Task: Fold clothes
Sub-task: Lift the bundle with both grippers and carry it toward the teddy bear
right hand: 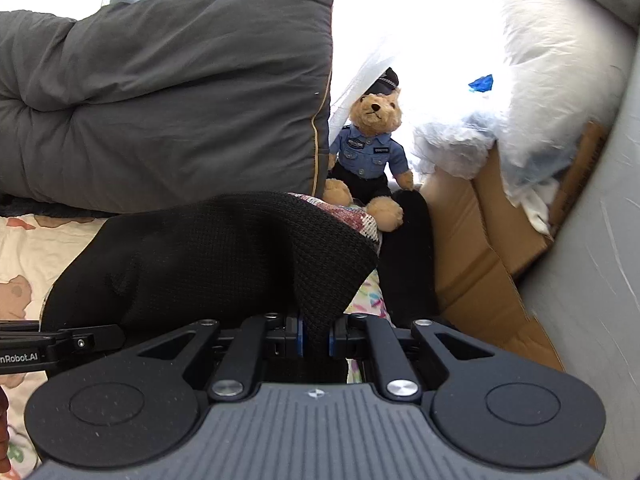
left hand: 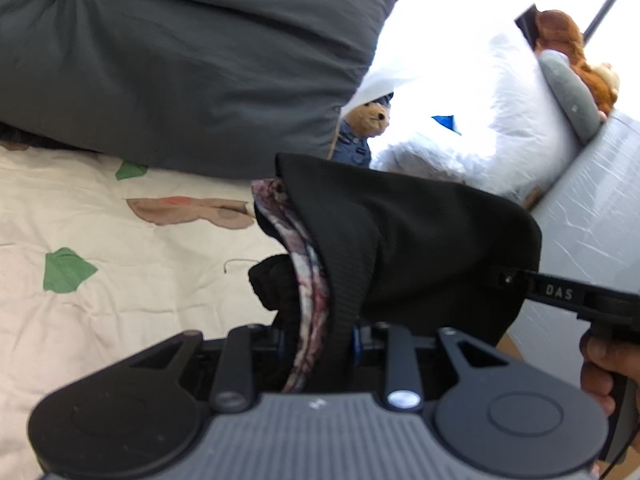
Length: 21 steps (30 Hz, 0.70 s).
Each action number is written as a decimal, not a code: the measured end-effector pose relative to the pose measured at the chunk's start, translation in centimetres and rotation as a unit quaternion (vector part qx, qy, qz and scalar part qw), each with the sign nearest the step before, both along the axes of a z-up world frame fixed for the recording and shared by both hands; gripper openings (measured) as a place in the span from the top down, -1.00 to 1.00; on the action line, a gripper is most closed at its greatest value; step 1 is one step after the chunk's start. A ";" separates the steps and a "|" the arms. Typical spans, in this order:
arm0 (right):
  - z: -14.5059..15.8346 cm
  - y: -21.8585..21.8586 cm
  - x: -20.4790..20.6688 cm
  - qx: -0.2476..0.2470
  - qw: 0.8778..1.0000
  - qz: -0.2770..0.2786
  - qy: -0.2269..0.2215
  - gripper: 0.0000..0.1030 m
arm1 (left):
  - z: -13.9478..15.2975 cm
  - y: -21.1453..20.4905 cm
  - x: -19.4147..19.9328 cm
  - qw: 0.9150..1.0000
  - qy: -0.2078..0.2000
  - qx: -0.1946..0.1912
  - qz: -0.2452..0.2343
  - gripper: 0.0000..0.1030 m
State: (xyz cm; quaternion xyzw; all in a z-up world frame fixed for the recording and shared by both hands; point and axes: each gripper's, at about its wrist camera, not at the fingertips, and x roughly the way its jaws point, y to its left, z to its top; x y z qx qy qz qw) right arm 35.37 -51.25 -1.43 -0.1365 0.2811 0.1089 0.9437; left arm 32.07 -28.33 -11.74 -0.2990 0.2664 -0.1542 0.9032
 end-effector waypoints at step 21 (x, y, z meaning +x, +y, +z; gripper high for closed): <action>-4.2 3.5 13.6 -0.064 0.997 0.018 0.037 0.78 | -3.8 0.8 9.2 1.000 0.012 0.009 0.015 0.41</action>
